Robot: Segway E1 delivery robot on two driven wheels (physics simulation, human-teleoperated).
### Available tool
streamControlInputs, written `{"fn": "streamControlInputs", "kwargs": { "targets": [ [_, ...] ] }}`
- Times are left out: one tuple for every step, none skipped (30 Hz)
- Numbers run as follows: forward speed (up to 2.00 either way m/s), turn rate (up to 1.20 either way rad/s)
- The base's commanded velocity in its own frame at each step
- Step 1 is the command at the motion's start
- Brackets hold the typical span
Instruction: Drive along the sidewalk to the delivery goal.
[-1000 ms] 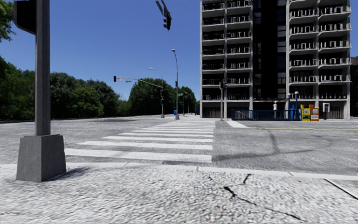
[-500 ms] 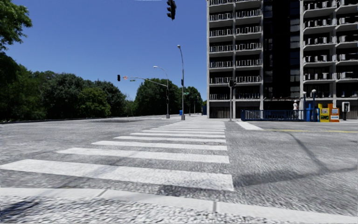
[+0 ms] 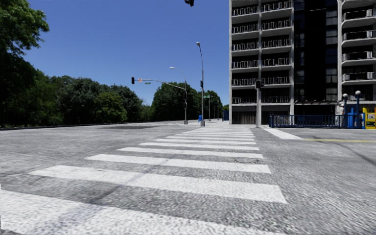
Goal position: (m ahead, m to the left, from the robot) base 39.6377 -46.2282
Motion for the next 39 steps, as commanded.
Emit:
{"fn": "streamControlInputs", "kwargs": {
  "targets": [
    [2.00, 0.00],
    [2.00, 0.00],
    [2.00, 0.00],
    [2.00, 0.00],
    [2.00, 0.00],
    [2.00, 0.00],
    [2.00, 0.00],
    [2.00, 0.00],
    [2.00, 0.00],
    [2.00, 0.00],
    [2.00, 0.00],
    [2.00, 0.00],
    [2.00, 0.00],
    [2.00, 0.00],
    [2.00, 0.00],
    [2.00, 0.00],
    [2.00, 0.00],
    [2.00, 0.00],
    [2.00, 0.00],
    [2.00, 0.00],
    [2.00, 0.00],
    [2.00, 0.00],
    [2.00, 0.00],
    [2.00, -0.02],
    [2.00, -0.08],
    [2.00, -0.08],
    [2.00, -0.16],
    [2.00, -0.24],
    [2.00, -0.35],
    [2.00, -0.35],
    [2.00, -0.48],
    [2.00, -0.57],
    [2.00, -0.63],
    [2.00, -0.67],
    [2.00, -0.67],
    [2.00, -0.72],
    [2.00, -0.75],
    [2.00, -0.80],
    [2.00, -0.80]
  ]
}}
